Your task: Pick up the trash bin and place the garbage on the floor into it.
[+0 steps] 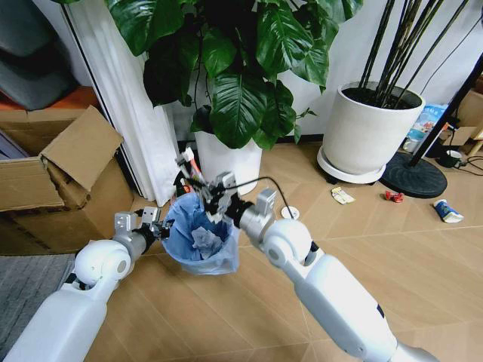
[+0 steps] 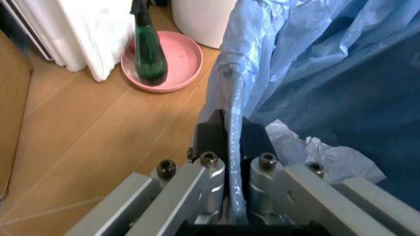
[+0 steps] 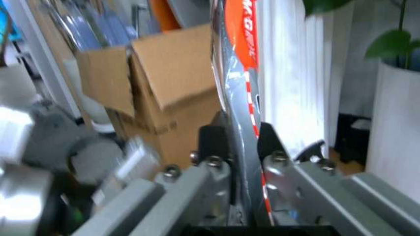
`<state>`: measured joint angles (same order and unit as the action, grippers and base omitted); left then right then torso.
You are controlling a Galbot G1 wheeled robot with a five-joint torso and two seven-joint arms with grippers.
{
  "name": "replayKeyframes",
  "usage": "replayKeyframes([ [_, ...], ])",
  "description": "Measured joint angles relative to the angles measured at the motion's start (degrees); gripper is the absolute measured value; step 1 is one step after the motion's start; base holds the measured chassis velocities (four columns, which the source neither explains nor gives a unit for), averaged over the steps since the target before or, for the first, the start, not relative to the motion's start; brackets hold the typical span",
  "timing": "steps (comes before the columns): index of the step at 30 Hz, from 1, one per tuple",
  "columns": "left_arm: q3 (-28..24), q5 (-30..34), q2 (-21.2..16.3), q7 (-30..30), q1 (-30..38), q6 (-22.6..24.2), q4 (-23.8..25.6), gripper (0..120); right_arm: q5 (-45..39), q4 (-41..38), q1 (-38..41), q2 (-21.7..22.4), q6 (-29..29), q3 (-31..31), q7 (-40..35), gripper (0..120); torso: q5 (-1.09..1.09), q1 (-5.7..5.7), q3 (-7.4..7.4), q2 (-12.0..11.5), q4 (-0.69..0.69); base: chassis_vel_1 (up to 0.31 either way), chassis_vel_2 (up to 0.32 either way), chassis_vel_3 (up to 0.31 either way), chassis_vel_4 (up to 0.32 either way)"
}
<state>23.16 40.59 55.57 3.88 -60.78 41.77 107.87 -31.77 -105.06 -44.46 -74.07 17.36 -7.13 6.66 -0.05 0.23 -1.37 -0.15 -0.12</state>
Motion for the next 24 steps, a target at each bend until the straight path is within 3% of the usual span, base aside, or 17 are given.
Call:
replayKeyframes([
  [7,0.50,0.17,-0.14,0.03,-0.08,-0.06,0.50,0,1.54,0.27,-1.05,0.11,-0.42,-0.24,0.04,34,0.00,0.00,0.00,0.00,0.00,0.000,0.000,0.000,0.000],
  [10,0.59,0.17,-0.14,0.04,-0.09,-0.08,0.58,0,1.73,0.05,-1.35,0.22,-0.44,-0.28,0.06,40,0.00,0.00,0.00,0.00,0.00,0.000,0.000,0.000,0.000],
  [12,0.68,0.14,-0.12,0.06,-0.22,-0.11,0.77,0,2.06,0.03,-1.66,0.31,-0.63,-0.39,0.10,53,0.00,0.00,0.00,0.00,-0.01,0.000,0.000,0.000,0.000],
  [14,0.71,0.14,-0.12,0.07,-0.28,-0.12,0.85,0,2.11,0.03,-1.68,0.32,-0.69,-0.45,0.11,56,0.00,0.00,0.00,0.00,-0.01,0.000,0.000,0.000,0.000],
  [17,1.07,0.12,-0.12,0.14,-0.54,-0.13,1.14,0,2.15,0.03,-1.55,0.20,-0.72,-0.36,-0.01,71,0.00,0.00,0.00,0.00,0.00,0.000,0.000,0.000,0.000],
  [24,1.96,-0.16,-0.15,0.17,-1.00,-0.20,1.17,0,2.08,-0.15,-1.25,0.04,-0.69,1.97,-1.80,91,0.00,0.00,0.00,0.00,0.00,0.000,0.000,0.000,0.000],
])
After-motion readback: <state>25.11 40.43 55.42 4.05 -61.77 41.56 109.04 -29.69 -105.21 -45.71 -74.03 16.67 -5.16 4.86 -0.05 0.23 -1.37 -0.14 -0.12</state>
